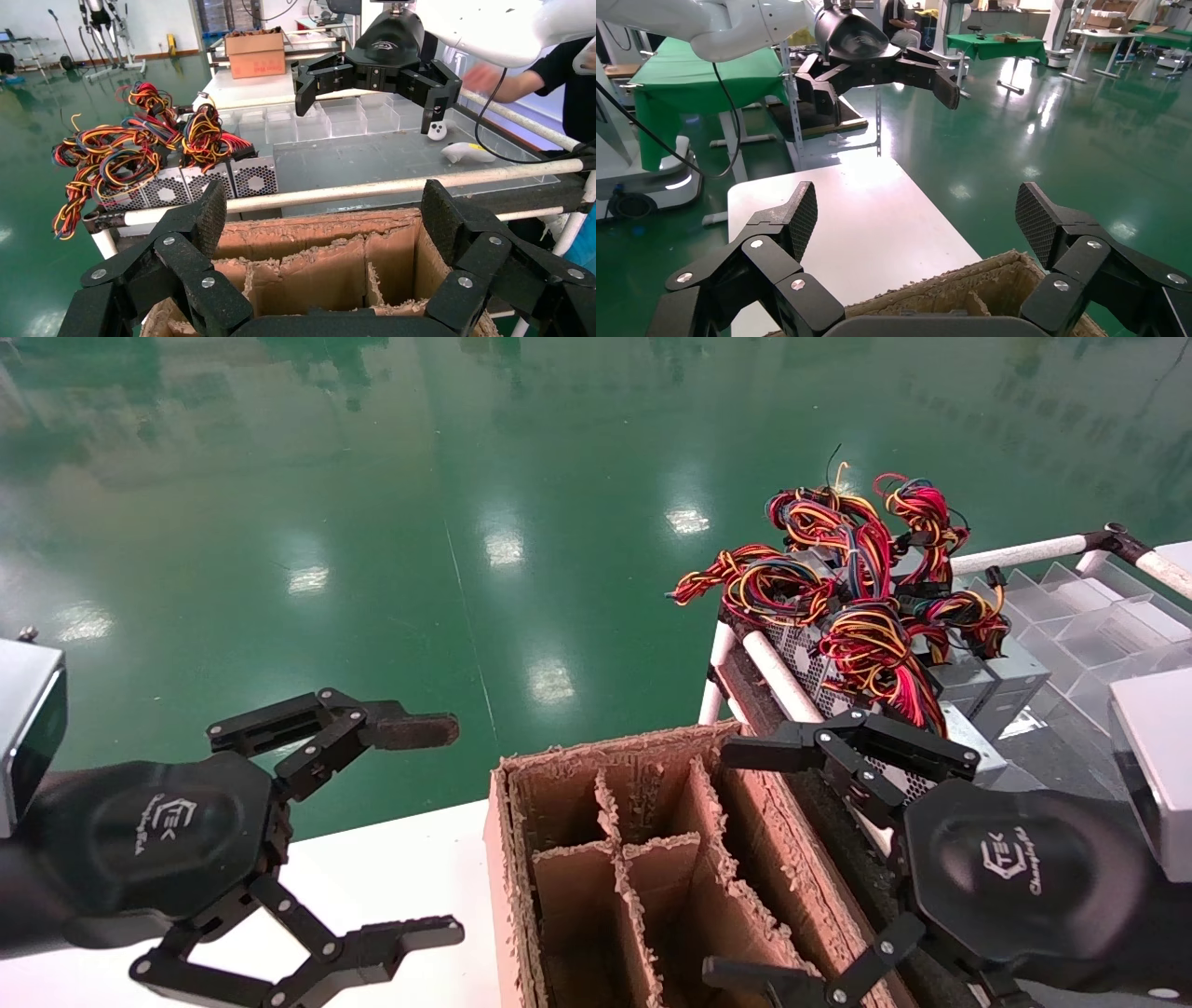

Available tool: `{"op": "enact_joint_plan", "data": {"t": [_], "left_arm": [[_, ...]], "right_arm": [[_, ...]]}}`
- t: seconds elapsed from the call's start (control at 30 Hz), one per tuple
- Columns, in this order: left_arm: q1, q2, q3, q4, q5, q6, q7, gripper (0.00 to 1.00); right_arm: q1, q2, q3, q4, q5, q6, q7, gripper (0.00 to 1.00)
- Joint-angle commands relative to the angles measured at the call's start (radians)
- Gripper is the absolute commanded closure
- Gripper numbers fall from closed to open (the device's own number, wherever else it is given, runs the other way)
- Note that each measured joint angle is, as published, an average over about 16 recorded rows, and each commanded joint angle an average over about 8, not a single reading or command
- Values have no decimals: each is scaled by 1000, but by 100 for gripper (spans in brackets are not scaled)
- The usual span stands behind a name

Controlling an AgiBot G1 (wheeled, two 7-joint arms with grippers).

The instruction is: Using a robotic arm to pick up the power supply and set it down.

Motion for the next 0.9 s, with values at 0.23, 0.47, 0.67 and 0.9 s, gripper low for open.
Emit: {"op": "enact_joint_plan", "data": {"t": [0.23, 0.47, 0.67, 0.9], "left_arm": [[0, 0, 0, 0, 0, 0, 0, 0], [0, 0, 0, 0, 0, 0, 0, 0], [0, 0, 0, 0, 0, 0, 0, 0], [0, 0, 0, 0, 0, 0, 0, 0]], "right_arm": [[3, 0, 0, -9, -1, 0, -2, 0], [6, 0, 0, -14, -3, 1, -3, 0], [7, 1, 0, -16, -4, 1, -3, 0], [7, 1, 0, -18, -5, 1, -3, 0]]}}
